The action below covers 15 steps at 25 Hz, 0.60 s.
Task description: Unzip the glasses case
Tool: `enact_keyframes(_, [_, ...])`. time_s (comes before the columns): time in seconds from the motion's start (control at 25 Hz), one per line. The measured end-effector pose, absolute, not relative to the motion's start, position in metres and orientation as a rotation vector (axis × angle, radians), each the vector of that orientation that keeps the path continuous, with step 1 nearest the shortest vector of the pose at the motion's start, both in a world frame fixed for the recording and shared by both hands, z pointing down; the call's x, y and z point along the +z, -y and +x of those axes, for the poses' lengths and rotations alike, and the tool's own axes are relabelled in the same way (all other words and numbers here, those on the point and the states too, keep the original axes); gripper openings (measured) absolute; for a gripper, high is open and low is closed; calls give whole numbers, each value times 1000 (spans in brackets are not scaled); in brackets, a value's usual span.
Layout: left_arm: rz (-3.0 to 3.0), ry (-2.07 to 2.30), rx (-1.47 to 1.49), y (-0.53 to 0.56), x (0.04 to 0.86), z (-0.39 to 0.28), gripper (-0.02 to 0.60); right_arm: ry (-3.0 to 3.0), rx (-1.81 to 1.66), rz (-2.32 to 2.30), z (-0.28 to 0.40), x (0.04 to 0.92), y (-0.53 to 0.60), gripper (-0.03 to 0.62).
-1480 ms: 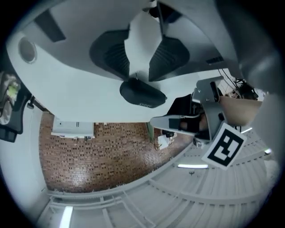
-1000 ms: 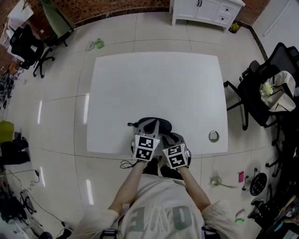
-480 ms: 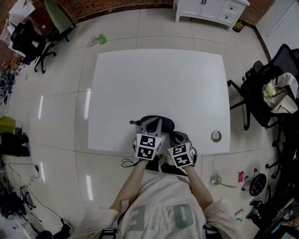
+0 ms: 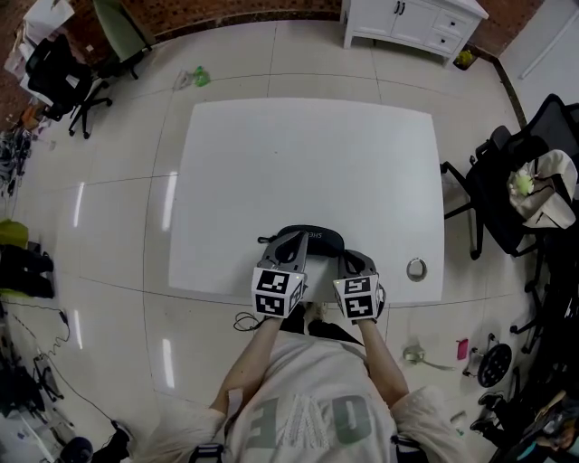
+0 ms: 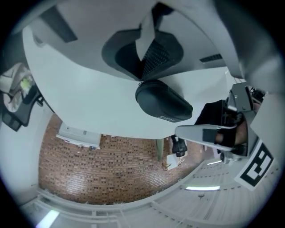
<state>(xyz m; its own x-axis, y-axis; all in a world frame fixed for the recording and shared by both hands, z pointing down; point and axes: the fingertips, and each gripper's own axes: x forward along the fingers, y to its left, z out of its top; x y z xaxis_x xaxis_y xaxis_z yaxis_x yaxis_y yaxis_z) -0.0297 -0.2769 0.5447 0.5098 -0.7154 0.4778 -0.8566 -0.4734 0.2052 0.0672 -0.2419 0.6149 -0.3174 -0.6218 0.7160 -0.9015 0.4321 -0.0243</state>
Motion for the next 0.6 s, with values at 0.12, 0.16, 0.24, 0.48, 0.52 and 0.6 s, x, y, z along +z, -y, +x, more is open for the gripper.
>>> enact_keyframes(0.12, [2310, 1299, 469, 273, 545, -35, 6, 2046, 585, 1324, 74, 612, 237, 0])
enact_keyframes(0.16, [2296, 1296, 483, 271, 548, -36, 6, 2065, 568, 1285, 67, 611, 231, 0])
enact_keyframes(0.24, [2286, 1301, 516, 267, 552, -37, 6, 2117, 502, 1156, 42, 611, 211, 1])
enact_keyframes(0.48, [2331, 1298, 647, 252, 560, -28, 6, 2204, 385, 879, -15, 615, 169, 0])
enact_keyframes(0.52, [2325, 1301, 642, 251, 562, -29, 6, 2209, 388, 872, -18, 615, 168, 0])
enact_keyframes(0.6, [2298, 1295, 590, 250, 564, -31, 6, 2213, 406, 874, -16, 616, 167, 0])
